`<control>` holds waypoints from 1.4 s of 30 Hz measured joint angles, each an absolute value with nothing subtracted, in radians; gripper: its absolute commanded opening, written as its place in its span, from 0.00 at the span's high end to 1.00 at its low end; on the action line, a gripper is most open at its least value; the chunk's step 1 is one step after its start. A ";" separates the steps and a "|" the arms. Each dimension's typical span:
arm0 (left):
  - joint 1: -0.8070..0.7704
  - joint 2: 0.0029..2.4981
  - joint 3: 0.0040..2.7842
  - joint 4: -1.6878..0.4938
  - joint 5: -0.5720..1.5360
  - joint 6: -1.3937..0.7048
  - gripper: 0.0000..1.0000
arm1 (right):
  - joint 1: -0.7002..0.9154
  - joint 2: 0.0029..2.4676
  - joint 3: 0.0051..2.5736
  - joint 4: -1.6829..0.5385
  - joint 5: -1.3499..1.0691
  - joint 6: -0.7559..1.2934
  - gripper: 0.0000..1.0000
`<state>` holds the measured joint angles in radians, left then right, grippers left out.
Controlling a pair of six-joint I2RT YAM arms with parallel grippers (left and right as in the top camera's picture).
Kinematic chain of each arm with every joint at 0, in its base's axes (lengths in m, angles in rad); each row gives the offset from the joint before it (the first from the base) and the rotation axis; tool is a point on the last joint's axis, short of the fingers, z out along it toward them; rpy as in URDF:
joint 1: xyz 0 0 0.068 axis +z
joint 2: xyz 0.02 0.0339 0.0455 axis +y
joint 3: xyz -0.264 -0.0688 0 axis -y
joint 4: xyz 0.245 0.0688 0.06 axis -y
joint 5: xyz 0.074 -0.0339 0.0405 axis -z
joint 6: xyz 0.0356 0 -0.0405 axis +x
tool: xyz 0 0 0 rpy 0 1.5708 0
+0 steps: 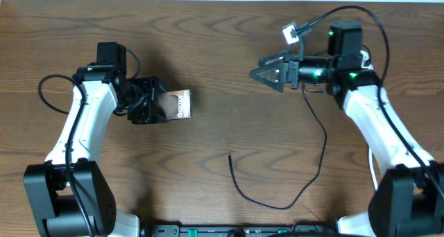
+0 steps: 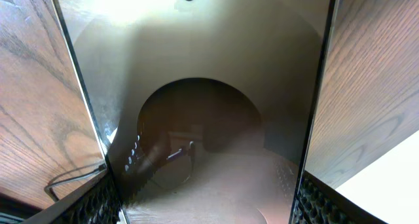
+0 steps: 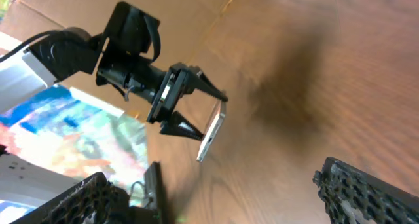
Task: Plug charger to phone and switch on socket
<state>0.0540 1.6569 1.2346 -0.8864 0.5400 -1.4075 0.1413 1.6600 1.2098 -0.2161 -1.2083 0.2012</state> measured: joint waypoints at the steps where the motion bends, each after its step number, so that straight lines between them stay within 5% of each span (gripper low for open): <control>1: 0.054 1.657 1.235 -0.886 0.537 -1.406 0.93 | 0.156 1.680 1.210 -0.210 -1.215 0.212 0.01; 20: 0.004 1.657 1.235 -0.886 0.506 -1.442 0.93 | 0.460 1.858 1.212 0.031 -1.008 0.664 0.11; 42: -0.032 1.657 1.235 -0.827 0.635 -1.541 0.93 | 0.569 1.858 1.212 0.031 -0.854 0.779 0.16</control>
